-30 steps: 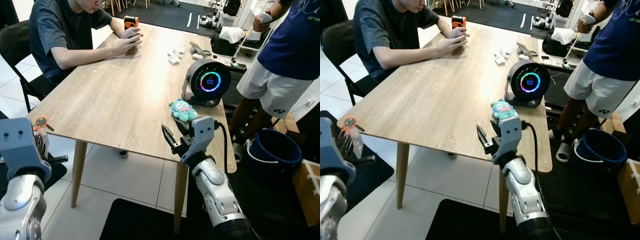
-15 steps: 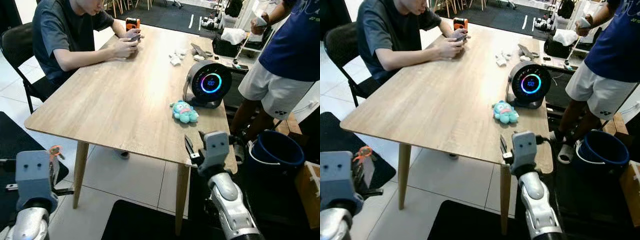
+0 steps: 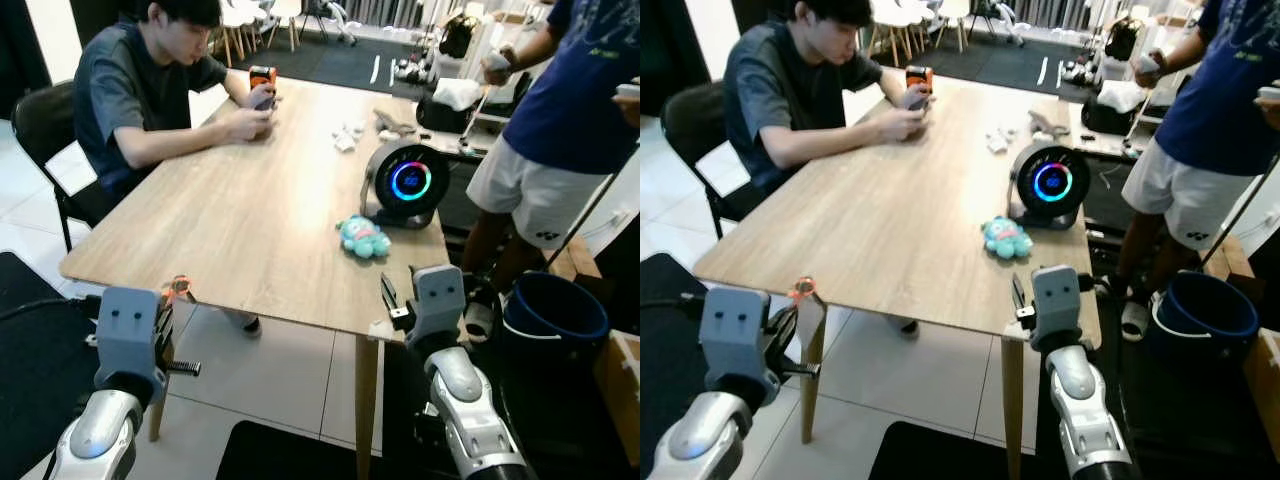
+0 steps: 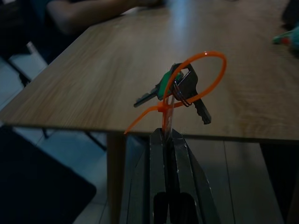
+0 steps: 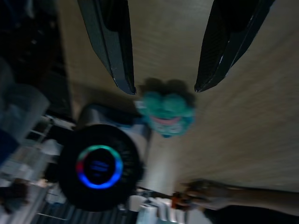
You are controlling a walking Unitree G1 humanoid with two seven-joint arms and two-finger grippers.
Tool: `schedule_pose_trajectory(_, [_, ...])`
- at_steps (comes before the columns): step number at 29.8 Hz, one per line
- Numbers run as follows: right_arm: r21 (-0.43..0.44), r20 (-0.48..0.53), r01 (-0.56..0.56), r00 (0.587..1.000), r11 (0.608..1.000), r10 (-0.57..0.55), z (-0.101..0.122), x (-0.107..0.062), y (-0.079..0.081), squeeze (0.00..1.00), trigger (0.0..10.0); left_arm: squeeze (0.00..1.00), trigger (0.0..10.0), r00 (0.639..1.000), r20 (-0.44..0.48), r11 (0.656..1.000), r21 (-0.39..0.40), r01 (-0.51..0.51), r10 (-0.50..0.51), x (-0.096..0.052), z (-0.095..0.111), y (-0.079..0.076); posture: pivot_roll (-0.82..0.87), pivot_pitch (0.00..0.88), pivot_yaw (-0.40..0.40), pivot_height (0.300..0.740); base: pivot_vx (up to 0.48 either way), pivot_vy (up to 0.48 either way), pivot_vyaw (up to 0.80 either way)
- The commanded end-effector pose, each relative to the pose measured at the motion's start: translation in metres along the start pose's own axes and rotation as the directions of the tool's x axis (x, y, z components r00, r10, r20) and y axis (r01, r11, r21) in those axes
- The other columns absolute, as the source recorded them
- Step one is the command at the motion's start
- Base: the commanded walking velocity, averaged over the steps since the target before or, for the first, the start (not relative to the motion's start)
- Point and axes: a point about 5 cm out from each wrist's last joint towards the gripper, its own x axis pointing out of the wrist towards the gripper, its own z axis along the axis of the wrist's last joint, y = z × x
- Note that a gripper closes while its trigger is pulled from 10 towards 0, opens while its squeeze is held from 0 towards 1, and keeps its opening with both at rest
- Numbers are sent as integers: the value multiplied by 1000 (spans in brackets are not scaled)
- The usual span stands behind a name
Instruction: Hang keys on a hook
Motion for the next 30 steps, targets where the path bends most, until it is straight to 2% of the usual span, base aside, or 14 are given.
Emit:
schedule_pose_trajectory(1, [-3,-18,22,1000,1000,-22,-7,-5,-4,0,10000,0,10000,999,-12,999,11,34,-33,1,-5,-2,130,109,-30,740,0,0,0])
schedule_pose_trajectory(6, [-5,-26,24,999,1000,-24,-10,-8,-5,0,10000,0,10000,999,-14,999,9,47,-47,1,-8,-3,126,104,-26,740,0,0,0])
schedule_pose_trajectory(9, [6,-44,19,999,1000,-19,-15,-12,-2,0,10000,0,10000,998,-16,998,-5,67,-67,1,-10,-9,124,92,-23,740,0,0,0])
schedule_pose_trajectory(10, [15,-48,9,999,1000,-8,-17,-13,1,0,10000,0,10000,996,-14,996,-21,84,-85,1,-11,-16,125,84,-23,740,0,0,0])
schedule_pose_trajectory(16, [44,-29,-15,999,999,16,-15,-10,8,0,10000,0,10000,993,-11,993,-20,114,-114,2,-12,-25,127,76,-24,740,0,0,0])
schedule_pose_trajectory(30, [90,-43,-50,998,995,54,-20,-10,23,0,10000,0,10000,995,-21,995,-8,100,-100,0,-19,-29,152,41,-36,740,0,0,0])
